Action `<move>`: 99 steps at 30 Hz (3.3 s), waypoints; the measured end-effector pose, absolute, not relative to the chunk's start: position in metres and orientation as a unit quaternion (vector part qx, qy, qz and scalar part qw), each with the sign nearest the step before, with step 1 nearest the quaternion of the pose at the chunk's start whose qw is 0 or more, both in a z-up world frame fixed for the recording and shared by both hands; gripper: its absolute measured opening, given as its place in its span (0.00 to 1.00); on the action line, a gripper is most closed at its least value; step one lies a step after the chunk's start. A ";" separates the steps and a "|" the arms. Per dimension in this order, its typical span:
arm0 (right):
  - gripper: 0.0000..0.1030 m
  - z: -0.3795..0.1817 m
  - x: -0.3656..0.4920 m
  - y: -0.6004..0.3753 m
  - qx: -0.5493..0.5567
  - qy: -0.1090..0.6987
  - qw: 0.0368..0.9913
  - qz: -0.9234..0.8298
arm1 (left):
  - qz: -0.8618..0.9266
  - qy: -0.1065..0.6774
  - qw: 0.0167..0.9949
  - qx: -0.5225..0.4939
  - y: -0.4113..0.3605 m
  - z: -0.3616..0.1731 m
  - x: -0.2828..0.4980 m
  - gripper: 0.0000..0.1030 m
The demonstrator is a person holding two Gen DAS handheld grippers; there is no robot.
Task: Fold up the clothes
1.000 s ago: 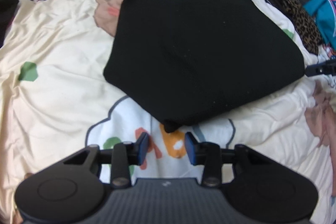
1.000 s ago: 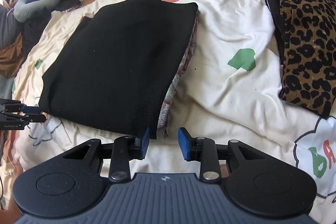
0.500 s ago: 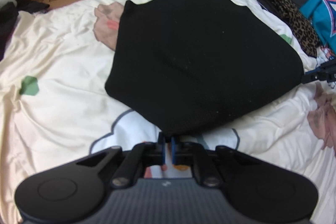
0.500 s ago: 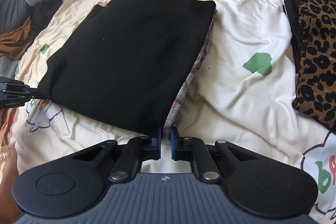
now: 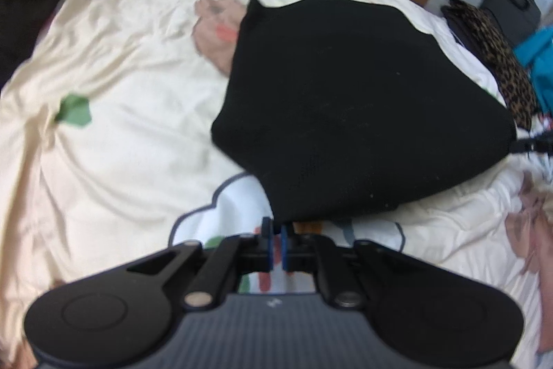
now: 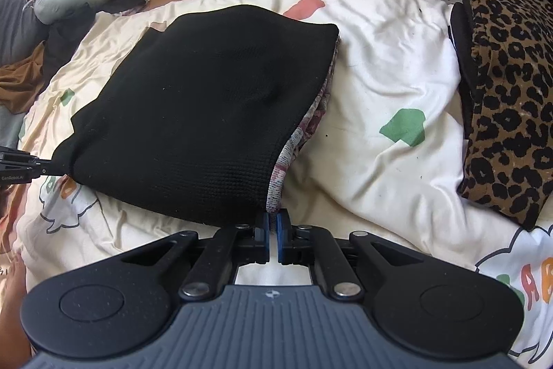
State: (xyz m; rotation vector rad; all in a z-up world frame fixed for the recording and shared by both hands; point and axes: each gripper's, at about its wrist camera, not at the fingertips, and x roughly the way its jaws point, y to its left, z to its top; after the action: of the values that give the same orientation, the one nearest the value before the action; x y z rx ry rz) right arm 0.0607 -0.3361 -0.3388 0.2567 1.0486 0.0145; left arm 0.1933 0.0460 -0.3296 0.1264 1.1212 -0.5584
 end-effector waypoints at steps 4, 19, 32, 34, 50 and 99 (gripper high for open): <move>0.01 -0.333 0.063 -0.338 0.119 0.493 0.862 -0.001 | -0.253 0.526 0.811 0.032 0.055 -0.323 0.200 0.04; 0.05 -0.337 0.050 -0.348 0.143 0.523 0.840 -0.029 | -0.234 0.517 0.821 0.065 0.064 -0.309 0.195 0.03; 0.14 -0.334 0.070 -0.329 0.143 0.477 0.865 0.059 | -0.337 0.482 0.802 0.103 -0.018 -0.310 0.185 0.23; 0.22 -0.342 0.074 -0.331 0.130 0.482 0.865 0.047 | -0.344 0.477 0.801 0.114 -0.025 -0.312 0.185 0.25; 0.28 -0.323 0.071 -0.337 0.071 0.445 0.892 0.015 | -0.300 0.465 0.820 0.148 -0.017 -0.314 0.189 0.27; 0.19 -0.337 0.055 -0.311 0.078 0.499 0.863 0.009 | -0.245 0.514 0.813 0.125 -0.011 -0.323 0.185 0.21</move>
State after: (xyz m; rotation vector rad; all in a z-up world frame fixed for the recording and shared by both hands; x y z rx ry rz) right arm 0.0555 -0.3113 -0.3367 0.1627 1.0452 0.0198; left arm 0.1853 -0.0113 -0.3233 0.2675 1.0967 -0.5223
